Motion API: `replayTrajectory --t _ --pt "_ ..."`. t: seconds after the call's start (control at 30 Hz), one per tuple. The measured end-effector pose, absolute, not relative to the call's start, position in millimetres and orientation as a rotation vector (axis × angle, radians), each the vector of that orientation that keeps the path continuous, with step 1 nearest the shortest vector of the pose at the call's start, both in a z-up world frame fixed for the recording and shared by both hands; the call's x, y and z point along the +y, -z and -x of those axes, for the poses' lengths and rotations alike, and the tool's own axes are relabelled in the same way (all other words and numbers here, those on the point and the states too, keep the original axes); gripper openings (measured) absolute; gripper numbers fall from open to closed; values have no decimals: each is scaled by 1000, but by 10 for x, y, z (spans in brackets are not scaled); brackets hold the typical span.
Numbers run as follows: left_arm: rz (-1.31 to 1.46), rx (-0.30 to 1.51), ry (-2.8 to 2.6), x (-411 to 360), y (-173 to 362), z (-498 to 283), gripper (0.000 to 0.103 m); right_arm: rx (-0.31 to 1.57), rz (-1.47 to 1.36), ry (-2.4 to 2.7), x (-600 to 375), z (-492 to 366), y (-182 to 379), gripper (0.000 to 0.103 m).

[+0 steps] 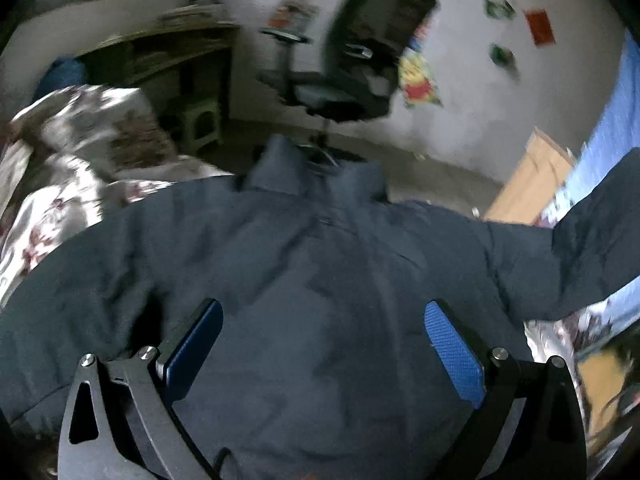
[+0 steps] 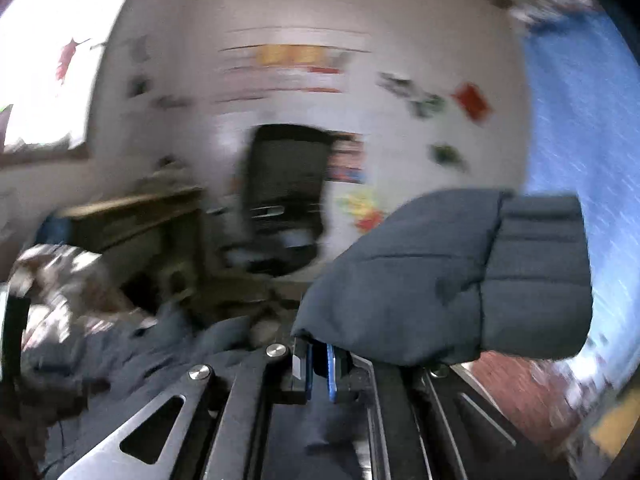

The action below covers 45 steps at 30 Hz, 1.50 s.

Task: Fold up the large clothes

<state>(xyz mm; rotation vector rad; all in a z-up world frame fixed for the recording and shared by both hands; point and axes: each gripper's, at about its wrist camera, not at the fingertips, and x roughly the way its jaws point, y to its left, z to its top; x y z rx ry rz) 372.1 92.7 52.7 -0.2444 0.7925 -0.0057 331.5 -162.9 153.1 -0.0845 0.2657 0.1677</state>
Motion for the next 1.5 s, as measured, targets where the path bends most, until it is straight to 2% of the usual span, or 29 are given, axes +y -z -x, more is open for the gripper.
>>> replayTrajectory --t 0.2,0.47,0.5,0.53,0.63,0.73,0.87,0.93,1.03,1.23,1.4,1.47,1.5 --pt "354 743 -41 1686 -680 -3376 99 357 201 -393 -652 -3431 -1125 6" --pt "588 753 73 2261 -509 -3111 98 524 438 -541 184 -3371 -256 9" --pt "612 761 99 2283 -463 -3109 98 561 448 -572 259 -3364 -128 17" --pt "626 773 122 2284 -410 -3110 98 597 449 -599 292 -3375 -29 30" --pt "633 823 146 2247 -266 -3160 98 683 447 -649 373 -3387 206 45" --pt "586 887 127 2158 -127 -3217 98 736 412 -699 281 -3359 264 48" --pt "485 961 58 2018 22 -3291 98 653 391 -633 3 -3361 104 52" --pt "408 1014 5 1944 128 -3344 98 621 357 -556 -205 -3458 29 62" --pt "329 1094 -47 1829 315 -3401 98 677 257 -453 -416 -3819 23 63" --pt "284 1158 -71 1689 491 -3452 98 859 175 -380 -598 -4239 472 64" --pt "303 1108 -60 1752 459 -3326 98 877 148 -367 -550 -4258 512 67" --pt "364 1045 -43 1863 340 -3193 98 861 95 -408 -571 -4201 434 73" --pt "392 999 -45 1928 243 -3089 99 844 64 -437 -558 -4158 377 82"
